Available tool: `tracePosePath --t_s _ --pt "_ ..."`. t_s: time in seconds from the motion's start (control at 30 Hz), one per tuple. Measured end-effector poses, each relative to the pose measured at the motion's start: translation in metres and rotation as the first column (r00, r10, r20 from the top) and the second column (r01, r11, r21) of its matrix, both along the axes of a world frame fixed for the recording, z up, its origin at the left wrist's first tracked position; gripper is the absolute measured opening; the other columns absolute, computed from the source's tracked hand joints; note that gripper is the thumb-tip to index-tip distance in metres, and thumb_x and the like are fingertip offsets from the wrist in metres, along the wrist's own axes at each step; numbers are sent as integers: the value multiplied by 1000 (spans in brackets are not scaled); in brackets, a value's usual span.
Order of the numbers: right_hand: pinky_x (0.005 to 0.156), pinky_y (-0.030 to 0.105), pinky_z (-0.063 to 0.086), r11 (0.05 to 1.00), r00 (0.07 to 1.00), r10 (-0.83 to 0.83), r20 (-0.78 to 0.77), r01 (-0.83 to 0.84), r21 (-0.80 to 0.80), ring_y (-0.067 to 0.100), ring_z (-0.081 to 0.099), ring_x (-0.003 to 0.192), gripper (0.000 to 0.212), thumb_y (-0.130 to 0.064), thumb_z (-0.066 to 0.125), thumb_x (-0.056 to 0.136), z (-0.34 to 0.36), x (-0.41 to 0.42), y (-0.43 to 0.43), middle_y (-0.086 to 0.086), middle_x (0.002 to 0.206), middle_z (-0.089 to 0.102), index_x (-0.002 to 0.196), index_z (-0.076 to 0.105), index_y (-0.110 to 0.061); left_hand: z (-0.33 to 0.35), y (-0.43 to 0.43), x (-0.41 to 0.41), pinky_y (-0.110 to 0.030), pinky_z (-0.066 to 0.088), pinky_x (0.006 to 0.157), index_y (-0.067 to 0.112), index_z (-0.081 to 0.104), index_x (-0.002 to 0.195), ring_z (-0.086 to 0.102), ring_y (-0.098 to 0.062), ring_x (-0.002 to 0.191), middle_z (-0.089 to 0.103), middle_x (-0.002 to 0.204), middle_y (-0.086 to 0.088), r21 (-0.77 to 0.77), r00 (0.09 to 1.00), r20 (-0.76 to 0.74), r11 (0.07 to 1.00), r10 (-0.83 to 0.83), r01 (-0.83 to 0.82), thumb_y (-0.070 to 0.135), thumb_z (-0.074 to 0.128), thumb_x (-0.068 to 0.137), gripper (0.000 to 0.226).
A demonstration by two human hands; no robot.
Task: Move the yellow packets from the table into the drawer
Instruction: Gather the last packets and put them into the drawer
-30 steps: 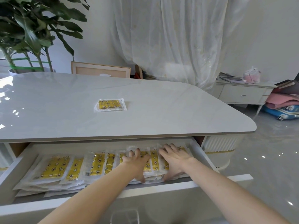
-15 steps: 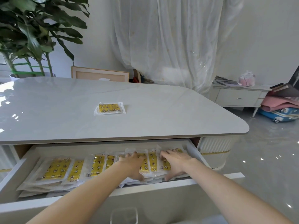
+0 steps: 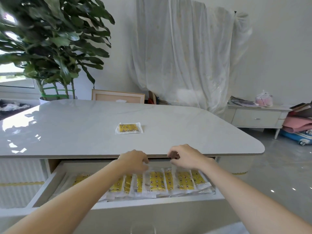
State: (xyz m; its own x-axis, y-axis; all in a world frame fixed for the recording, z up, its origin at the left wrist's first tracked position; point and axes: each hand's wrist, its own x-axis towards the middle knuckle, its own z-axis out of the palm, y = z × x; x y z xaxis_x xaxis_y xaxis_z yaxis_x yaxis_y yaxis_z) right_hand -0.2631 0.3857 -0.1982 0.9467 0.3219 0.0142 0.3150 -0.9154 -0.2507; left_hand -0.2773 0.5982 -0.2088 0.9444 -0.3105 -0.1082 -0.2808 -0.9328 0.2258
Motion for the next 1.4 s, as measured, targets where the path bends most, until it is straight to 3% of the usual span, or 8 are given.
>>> tracePosePath --t_s 0.17,0.27,0.47,0.73,0.9,1.17,1.27,1.4 --pt "68 24 43 991 995 -45 90 33 131 11 60 93 20 -25 54 93 15 14 32 -8 105 63 112 61 -25 18 40 10 -32 52 86 23 64 107 61 -14 99 65 112 5 -197 973 109 964 203 -179 29 51 89 22" --pt "78 28 46 979 993 -64 101 43 201 13 57 100 26 -23 53 92 19 32 59 -7 115 61 117 59 -24 21 66 21 -32 52 85 25 61 111 60 -16 94 65 110 2 -288 938 122 916 324 -279 32 53 89 24" --pt "98 35 42 971 995 -56 87 34 237 21 38 131 43 -17 49 93 5 73 115 0 144 35 135 47 -23 7 106 44 -40 37 106 31 42 139 39 -28 129 46 138 -6 -293 887 54 857 458 -425 31 50 91 48" --pt "118 48 11 999 999 27 -41 -28 -29 30 -10 148 56 -39 24 101 -10 117 159 -2 162 -10 153 2 -39 8 116 73 -36 32 111 26 39 142 35 -26 135 40 144 -7 -489 884 -59 759 464 -430 21 51 91 53" --pt "118 52 3 996 997 44 -56 -48 -69 24 2 149 52 -50 16 100 -15 117 170 -3 162 5 151 15 -42 8 124 74 -32 35 108 23 39 143 39 -24 133 39 145 -8 -490 888 -56 762 457 -423 21 50 93 51" --pt "108 45 30 979 979 201 -39 -202 -22 19 20 139 39 -50 37 95 -3 87 170 -7 143 37 133 45 -49 13 136 61 -33 32 108 19 36 144 35 -25 135 37 147 -10 -455 881 -32 778 471 -433 13 45 96 50" --pt "103 40 36 958 957 287 -33 -287 18 19 33 131 35 -42 49 93 5 73 176 -2 138 44 128 55 -41 15 139 46 -32 32 109 18 36 145 37 -25 135 39 147 -10 -400 888 -12 812 459 -425 10 45 95 51" --pt "89 28 45 940 949 314 -23 -307 148 13 54 102 25 -28 56 92 19 67 184 -1 120 63 113 69 -27 16 147 28 -32 34 110 16 35 145 36 -24 136 39 147 -9 -364 894 -36 827 446 -428 7 44 94 53"
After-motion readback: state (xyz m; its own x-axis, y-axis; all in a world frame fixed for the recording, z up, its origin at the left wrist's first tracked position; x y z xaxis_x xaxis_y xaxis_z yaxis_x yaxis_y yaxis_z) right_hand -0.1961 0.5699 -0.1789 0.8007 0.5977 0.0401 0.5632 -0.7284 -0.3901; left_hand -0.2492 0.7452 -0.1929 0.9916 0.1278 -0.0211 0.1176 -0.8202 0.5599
